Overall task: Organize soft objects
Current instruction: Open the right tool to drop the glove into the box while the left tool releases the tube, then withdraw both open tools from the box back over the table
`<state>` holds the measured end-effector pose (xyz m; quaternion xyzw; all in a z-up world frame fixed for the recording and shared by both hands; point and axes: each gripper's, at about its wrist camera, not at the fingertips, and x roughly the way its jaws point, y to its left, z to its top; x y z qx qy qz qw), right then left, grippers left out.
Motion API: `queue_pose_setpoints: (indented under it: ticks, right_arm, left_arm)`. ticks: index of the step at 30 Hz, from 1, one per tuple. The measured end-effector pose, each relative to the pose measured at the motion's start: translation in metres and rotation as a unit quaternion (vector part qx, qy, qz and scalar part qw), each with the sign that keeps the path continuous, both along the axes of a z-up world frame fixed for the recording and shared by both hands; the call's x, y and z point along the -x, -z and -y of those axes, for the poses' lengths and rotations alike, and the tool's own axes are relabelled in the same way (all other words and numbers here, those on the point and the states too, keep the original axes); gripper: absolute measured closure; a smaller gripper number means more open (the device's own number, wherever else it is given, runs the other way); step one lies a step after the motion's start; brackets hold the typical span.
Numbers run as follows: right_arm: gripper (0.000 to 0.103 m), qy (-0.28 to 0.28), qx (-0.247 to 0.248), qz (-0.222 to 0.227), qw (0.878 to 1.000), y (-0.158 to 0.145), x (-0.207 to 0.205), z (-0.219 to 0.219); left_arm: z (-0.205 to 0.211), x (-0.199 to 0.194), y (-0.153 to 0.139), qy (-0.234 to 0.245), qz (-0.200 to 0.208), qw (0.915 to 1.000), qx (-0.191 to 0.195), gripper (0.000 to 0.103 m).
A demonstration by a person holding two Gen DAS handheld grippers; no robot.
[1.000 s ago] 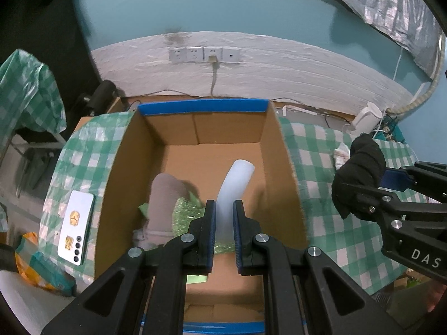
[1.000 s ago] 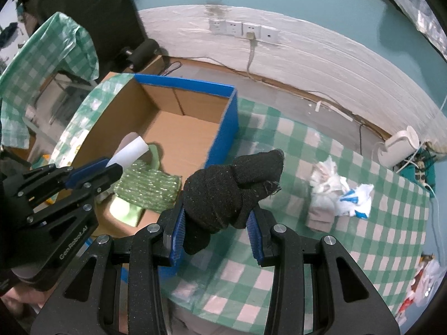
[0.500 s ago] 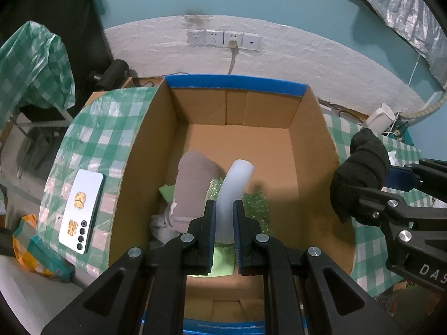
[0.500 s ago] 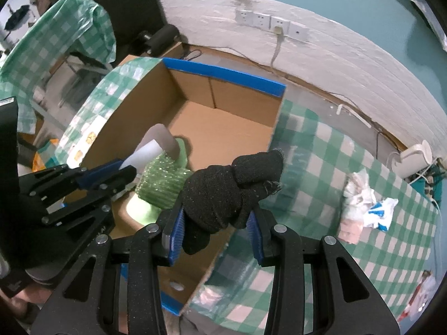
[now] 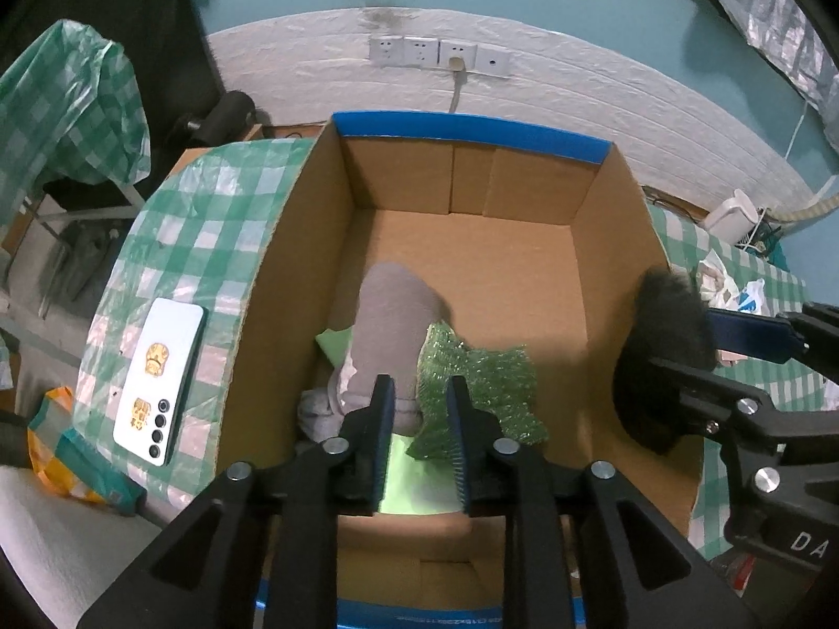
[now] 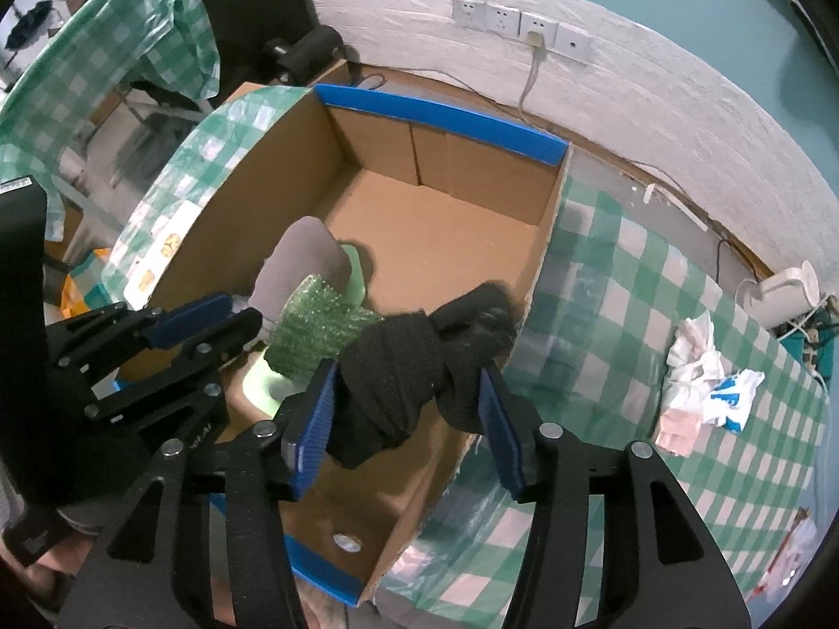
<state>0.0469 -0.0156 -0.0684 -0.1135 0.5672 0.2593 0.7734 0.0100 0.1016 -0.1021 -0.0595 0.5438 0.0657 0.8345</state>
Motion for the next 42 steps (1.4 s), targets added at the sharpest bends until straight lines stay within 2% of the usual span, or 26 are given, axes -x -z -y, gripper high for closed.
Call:
queue_pose_setpoints:
  ticks: [8, 16, 20, 26, 30, 42]
  right_arm:
    - [0.035, 0.01, -0.007, 0.004, 1.0, -0.004, 0.0, 0.005]
    - [0.035, 0.024, -0.005, 0.004, 1.0, -0.005, -0.002, 0.018]
    - [0.035, 0.034, -0.004, 0.005, 0.999, -0.006, -0.004, 0.028]
    - [0.035, 0.042, -0.005, 0.009, 0.999, -0.008, -0.004, 0.039]
    - [0.034, 0.046, -0.003, 0.01, 0.999, -0.008, -0.003, 0.048]
    - [0.034, 0.081, -0.002, 0.01, 0.997, -0.009, -0.004, 0.09]
  left_arm:
    - [0.003, 0.0, -0.004, 0.005, 0.009, 0.9999, 0.002, 0.073]
    - [0.006, -0.001, -0.005, 0.004, 0.011, 0.9999, 0.006, 0.073]
    - [0.011, -0.002, -0.007, 0.007, 0.014, 0.9998, 0.007, 0.067]
    - [0.021, -0.004, -0.012, 0.014, 0.018, 0.9997, 0.006, 0.066]
    - [0.028, -0.006, -0.014, 0.016, 0.018, 0.9997, 0.008, 0.061]
    - [0.063, -0.012, -0.027, 0.045, 0.031, 0.9985, 0.007, 0.055]
